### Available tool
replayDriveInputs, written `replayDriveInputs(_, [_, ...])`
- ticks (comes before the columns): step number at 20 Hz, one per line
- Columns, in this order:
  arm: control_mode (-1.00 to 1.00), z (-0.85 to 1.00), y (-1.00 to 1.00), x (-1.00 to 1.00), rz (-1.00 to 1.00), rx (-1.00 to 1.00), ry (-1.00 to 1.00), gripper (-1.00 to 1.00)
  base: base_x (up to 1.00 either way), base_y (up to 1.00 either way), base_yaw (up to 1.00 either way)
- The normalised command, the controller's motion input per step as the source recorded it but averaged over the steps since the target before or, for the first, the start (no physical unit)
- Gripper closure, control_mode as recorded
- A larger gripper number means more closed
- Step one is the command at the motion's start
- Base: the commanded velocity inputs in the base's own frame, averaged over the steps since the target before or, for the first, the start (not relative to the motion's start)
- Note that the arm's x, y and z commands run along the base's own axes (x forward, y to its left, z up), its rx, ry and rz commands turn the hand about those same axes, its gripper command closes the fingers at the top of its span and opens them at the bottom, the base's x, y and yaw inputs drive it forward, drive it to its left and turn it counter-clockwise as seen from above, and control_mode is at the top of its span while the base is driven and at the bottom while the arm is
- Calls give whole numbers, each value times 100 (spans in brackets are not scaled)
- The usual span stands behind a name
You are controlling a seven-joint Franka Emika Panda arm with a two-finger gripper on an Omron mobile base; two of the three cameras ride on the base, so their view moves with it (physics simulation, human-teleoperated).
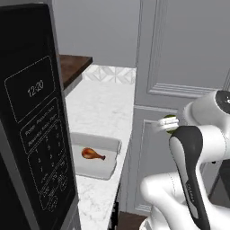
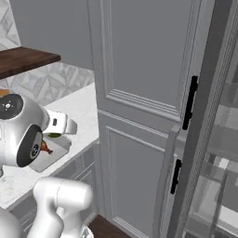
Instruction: Place one lime and one chicken drumstick in each tupperware on the nearby counter, to pack two identical lunches.
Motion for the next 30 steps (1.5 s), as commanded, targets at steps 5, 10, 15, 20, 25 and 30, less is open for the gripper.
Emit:
replayDriveInputs(5, [100,0,0,0,0,0,0,100,46,65,41])
replayDriveInputs(10, [-100,-24,36,25,17,0,4,100,27,47,28])
replayDriveInputs(15, [-100,-70,100,61,31,-6,5,100,0,0,0])
replayDriveInputs(20, [-100,-71,100,70,18,-7,11,100,0,0,0])
replayDriveInputs(25, [-100,-58,97,61,16,-5,17,100,0,0,0])
replayDriveInputs(30, [-100,-50,79,59,14,-5,16,100,0,0,0])
